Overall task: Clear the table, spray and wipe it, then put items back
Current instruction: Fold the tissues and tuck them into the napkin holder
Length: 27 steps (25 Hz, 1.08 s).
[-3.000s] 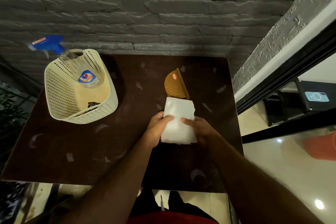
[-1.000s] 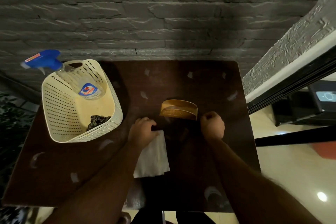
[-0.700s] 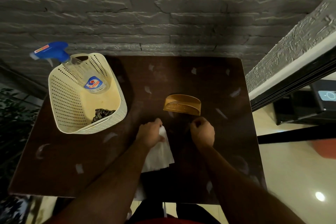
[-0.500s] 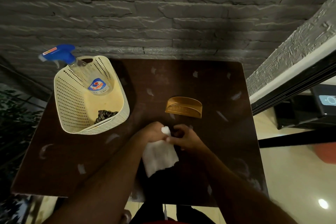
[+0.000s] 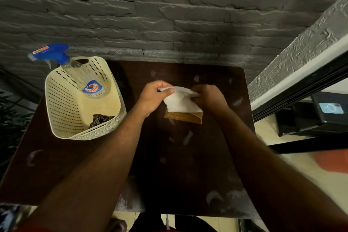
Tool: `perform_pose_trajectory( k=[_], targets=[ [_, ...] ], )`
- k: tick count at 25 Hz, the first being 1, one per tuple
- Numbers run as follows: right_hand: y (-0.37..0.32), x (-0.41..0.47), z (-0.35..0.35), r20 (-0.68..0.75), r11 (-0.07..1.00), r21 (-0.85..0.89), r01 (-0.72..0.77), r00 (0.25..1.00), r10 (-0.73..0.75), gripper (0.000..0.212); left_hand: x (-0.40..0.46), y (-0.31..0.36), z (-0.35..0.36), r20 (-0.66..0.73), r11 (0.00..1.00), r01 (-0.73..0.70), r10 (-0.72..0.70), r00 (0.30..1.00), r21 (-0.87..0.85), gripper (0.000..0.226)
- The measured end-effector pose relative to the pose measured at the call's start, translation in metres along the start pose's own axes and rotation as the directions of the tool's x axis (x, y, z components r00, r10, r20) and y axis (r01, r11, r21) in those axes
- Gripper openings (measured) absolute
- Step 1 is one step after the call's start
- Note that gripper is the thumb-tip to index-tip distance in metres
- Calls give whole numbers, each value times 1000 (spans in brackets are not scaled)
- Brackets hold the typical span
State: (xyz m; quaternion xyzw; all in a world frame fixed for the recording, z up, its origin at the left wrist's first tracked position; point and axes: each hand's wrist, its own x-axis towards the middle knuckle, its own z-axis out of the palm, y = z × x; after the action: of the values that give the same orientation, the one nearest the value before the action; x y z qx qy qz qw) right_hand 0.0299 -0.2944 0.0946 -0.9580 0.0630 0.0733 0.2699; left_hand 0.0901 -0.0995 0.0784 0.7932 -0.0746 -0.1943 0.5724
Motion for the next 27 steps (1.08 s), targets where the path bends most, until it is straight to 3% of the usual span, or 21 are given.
perform_pose_trajectory(
  k=[5, 8, 13, 16, 21, 24, 27],
  targets=[
    [12, 4, 12, -42, 999, 10, 44, 998, -43, 15, 7, -9, 2, -21, 989, -40, 43, 999, 146, 15],
    [23, 3, 29, 21, 999, 38, -3, 1000, 2, 18, 5, -13, 3, -9, 947, -38, 44, 999, 318, 21],
    [39, -5, 43, 197, 989, -5, -149, 969, 147, 31, 6, -28, 11, 201, 700, -141, -4, 980, 700, 33],
    [44, -10, 39, 169, 979, 44, -199, 967, 189, 42, 11, -31, 22, 243, 634, -173, -24, 970, 753, 31],
    [44, -8, 43, 160, 980, 43, -194, 970, 185, 39, 19, -25, 26, 218, 491, -186, -8, 976, 851, 27],
    [43, -5, 44, 196, 965, 93, -244, 955, 222, 45, 26, -21, 20, 247, 429, -174, -119, 962, 886, 33],
    [45, -3, 45, 230, 948, 90, -305, 933, 278, 46, 28, -20, 18, 241, 458, -88, -289, 926, 885, 40]
  ],
)
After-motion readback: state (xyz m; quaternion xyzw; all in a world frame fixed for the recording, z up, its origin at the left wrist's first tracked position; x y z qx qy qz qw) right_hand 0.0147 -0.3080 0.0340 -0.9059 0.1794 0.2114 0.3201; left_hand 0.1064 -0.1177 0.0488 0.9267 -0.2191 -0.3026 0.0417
